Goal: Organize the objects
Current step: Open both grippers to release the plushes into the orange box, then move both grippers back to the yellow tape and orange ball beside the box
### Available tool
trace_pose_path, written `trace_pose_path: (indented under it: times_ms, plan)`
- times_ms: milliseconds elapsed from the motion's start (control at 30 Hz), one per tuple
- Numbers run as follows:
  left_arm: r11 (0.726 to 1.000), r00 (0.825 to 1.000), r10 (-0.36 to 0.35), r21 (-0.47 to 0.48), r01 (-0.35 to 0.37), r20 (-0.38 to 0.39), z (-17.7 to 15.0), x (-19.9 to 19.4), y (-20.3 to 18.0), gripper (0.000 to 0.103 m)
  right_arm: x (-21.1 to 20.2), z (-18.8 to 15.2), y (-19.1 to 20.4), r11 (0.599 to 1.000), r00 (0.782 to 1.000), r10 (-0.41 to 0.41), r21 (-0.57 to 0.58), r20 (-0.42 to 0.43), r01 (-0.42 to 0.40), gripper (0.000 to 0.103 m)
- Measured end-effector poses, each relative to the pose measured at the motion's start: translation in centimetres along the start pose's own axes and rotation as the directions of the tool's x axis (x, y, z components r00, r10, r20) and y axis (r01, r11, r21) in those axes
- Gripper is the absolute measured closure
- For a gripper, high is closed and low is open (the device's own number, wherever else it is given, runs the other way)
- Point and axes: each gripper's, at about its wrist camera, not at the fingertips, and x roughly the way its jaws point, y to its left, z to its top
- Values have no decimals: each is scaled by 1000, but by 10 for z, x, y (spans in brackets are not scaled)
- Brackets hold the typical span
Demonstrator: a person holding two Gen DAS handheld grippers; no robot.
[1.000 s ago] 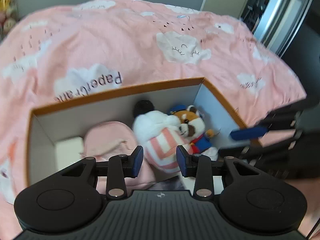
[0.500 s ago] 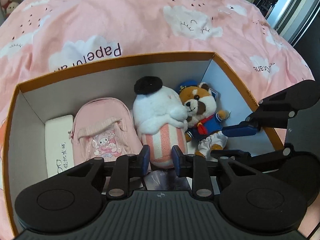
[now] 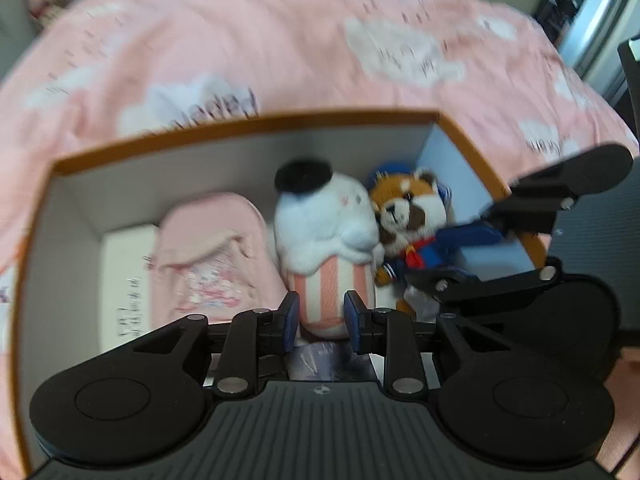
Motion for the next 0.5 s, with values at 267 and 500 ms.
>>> trace_pose_path:
  times_ms: [267,500]
  plan:
    - [983,959,111,-171,-67,259,-53,-79,-14,70,-78,-36,-2,965,977,-40,261,208,-16,60]
    - [989,965,44,-149,-5,260,-88,-105,-31,70,-129,-102,19,902,928,-166,433,334,5,57]
